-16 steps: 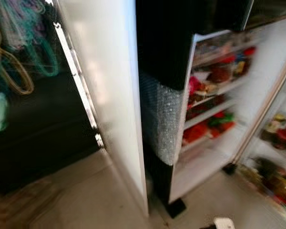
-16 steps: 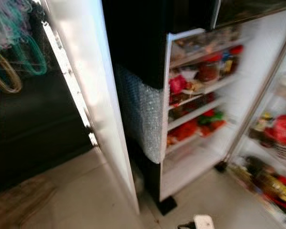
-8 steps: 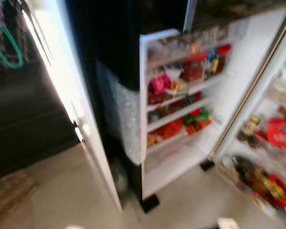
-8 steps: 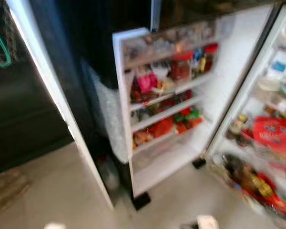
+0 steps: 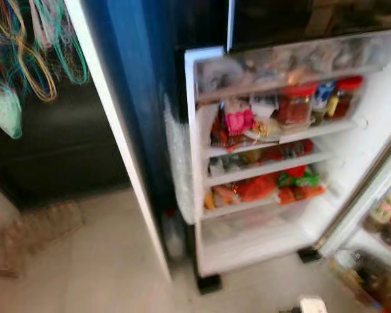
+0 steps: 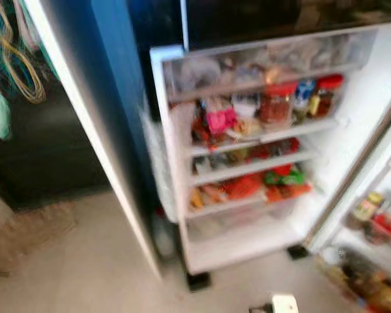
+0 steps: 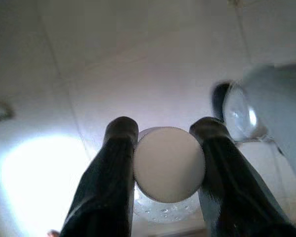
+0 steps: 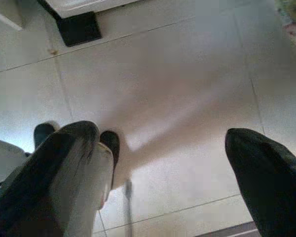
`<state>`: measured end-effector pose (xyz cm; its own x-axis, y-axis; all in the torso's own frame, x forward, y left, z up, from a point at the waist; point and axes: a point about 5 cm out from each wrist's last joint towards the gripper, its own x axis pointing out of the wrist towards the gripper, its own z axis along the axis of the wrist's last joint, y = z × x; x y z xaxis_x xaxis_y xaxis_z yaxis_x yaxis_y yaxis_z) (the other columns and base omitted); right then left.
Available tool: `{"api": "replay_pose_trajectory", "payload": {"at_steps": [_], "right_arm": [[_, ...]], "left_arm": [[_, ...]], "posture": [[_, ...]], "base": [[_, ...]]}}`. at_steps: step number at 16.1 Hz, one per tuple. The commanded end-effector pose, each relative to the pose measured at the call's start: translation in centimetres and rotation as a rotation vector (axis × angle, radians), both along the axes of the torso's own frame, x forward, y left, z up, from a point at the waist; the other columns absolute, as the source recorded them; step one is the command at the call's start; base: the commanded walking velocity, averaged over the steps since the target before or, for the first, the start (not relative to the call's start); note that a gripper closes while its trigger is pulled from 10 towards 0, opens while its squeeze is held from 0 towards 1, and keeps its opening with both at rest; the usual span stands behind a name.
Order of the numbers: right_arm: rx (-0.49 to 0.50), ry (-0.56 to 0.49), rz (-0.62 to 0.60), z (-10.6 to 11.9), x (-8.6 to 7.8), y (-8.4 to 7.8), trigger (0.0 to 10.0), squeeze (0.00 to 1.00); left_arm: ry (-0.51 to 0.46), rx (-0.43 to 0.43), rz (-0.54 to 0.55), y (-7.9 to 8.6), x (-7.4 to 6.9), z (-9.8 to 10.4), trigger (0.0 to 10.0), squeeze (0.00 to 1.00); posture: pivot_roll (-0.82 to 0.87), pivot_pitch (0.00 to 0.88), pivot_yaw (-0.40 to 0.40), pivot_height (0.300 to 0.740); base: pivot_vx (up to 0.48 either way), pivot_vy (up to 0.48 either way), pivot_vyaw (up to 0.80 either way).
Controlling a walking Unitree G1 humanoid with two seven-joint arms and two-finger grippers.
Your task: Restocking fridge
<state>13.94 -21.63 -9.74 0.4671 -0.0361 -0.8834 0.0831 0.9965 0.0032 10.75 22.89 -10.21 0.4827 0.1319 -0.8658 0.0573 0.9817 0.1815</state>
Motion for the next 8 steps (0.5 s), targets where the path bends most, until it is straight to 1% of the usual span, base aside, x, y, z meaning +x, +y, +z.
{"api": "replay_pose_trajectory", "payload": {"at_steps": [1, 6, 8], "right_arm": [[0.001, -0.008, -0.017, 0.03, -0.01, -0.10, 10.0, 0.00], [0.003, 0.005, -0.034, -0.18, -0.45, 0.09, 10.0, 0.00], [0.000, 0.004, -0.036, -0.14, -0.40, 0.00, 10.0, 0.00]], "left_arm": [[0.007, 0.010, -0.018, 0.29, 0.02, 0.06, 10.0, 0.00], [0.009, 0.000, -0.047, 0.35, -0.15, 0.06, 10.0, 0.00], [-0.001, -0.012, -0.039, 0.28, -0.06, 0.10, 10.0, 0.00]], "posture": [[-0.07, 0.000, 0.028, 0.740], [-0.08, 0.000, 0.035, 0.740], [-0.07, 0.000, 0.027, 0.740]], "base": [[0.000, -0.349, 0.00], [0.000, -0.349, 0.00], [0.000, -0.339, 0.00]]}}
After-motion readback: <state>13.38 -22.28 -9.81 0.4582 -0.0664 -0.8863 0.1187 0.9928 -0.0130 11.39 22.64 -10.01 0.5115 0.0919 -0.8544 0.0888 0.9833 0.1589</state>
